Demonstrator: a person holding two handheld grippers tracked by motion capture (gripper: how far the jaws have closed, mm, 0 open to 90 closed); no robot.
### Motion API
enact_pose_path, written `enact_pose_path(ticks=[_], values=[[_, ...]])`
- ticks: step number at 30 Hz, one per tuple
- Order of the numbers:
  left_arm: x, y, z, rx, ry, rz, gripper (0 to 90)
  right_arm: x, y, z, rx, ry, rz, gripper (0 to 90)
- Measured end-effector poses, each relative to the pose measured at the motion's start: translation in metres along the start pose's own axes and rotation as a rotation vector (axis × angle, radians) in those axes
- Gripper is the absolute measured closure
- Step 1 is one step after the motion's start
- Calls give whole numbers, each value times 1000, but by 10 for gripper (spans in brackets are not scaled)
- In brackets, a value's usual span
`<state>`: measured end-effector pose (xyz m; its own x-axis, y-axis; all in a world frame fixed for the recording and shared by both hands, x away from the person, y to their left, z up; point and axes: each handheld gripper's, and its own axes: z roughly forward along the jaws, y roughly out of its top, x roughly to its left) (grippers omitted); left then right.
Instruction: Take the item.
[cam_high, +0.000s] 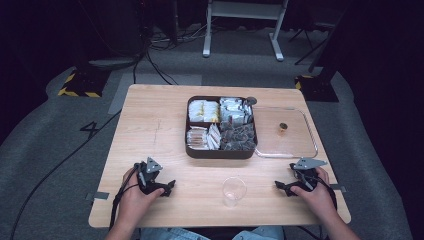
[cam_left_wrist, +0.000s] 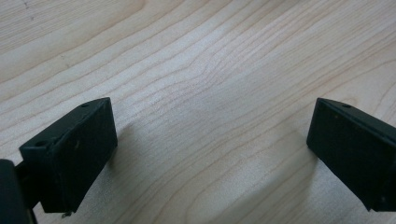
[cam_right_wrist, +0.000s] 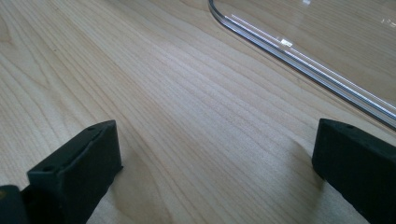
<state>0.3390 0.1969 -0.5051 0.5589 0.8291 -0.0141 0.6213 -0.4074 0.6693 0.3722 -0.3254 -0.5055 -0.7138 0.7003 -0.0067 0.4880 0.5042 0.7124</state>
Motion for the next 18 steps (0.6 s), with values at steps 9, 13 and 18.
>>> enact_pose_path(ticks=[9,13,18], values=[[1,-1,-4,-17,22,-23,127,0,0,0,-3,3,0,23],[2,1,-12,1,27,-12,299,1,-2,-3,-18,15,-6,93],[-2,10,-25,-22,0,-27,329,2,-3,-5,-31,15,-10,132]])
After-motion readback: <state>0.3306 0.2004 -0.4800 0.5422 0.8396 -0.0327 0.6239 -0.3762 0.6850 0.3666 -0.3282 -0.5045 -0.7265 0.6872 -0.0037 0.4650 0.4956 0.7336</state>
